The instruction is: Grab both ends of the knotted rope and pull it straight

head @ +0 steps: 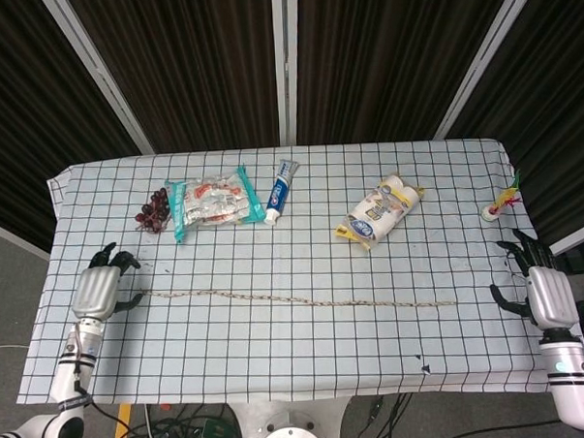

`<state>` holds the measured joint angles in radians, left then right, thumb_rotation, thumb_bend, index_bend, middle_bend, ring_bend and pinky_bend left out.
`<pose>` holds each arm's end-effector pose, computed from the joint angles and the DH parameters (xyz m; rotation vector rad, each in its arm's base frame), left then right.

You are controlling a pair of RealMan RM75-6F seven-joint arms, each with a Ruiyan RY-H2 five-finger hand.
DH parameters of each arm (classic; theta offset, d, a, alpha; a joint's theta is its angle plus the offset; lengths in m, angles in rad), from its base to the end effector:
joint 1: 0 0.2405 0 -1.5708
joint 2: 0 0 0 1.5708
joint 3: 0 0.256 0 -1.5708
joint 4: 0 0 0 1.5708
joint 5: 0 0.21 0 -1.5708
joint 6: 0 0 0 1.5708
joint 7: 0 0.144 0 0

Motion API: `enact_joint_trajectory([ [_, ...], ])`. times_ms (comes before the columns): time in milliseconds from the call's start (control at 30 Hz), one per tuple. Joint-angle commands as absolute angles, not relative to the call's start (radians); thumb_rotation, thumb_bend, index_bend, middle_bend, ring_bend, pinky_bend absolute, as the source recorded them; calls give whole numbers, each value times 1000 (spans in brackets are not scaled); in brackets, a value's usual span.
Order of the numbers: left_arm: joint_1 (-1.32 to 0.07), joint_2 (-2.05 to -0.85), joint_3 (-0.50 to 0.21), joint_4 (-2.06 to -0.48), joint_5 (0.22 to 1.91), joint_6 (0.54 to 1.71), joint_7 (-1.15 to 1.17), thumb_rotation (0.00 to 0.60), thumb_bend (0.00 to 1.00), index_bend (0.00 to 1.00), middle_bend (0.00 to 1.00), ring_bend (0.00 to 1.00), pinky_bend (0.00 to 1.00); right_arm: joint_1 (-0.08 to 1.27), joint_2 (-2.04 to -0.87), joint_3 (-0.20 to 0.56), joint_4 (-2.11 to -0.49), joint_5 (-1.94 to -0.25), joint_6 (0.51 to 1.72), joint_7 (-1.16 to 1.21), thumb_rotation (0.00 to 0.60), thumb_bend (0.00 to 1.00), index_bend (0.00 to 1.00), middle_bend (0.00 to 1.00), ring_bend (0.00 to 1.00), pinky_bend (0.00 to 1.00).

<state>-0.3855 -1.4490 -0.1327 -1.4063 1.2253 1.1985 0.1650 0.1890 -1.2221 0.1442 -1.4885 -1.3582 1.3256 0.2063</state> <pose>-0.2828 0.2857 0.0515 -1.4766 -1.0127 -0.8513 -0.3238 -0.2349 0.1385 1.2583 -1.1054 1.0318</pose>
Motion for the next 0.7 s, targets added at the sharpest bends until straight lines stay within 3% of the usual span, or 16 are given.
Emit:
enact_joint_trajectory([
  [33, -346, -1400, -140, -1474, 1283, 1296, 137, 600, 151, 263, 217, 42, 143, 181, -1209, 127, -1489, -1378, 1338, 153, 600, 245, 126, 13, 0, 0],
  [133, -305, -1389, -117, -1485, 1336, 1374, 114, 600, 128, 175, 211, 42, 147, 171, -1207, 97, -1475, -1402, 1346, 87, 600, 224, 46, 1, 0, 0],
  [233, -259, -1391, -83, -1474, 1371, 1437, 114, 600, 108, 157, 191, 42, 149, 152, -1214, 64, -1456, -1423, 1358, 42, 600, 214, 0, 0, 0, 0],
  [467, -148, -1412, -16, -1436, 1413, 1556, 103, 600, 90, 151, 164, 32, 149, 100, -1232, 18, -1388, -1459, 1410, 31, 600, 212, 0, 0, 0, 0],
  [700, -94, -1399, 14, -1404, 1437, 1582, 75, 600, 88, 148, 162, 29, 149, 78, -1255, 17, -1331, -1451, 1420, 60, 600, 213, 0, 0, 0, 0],
])
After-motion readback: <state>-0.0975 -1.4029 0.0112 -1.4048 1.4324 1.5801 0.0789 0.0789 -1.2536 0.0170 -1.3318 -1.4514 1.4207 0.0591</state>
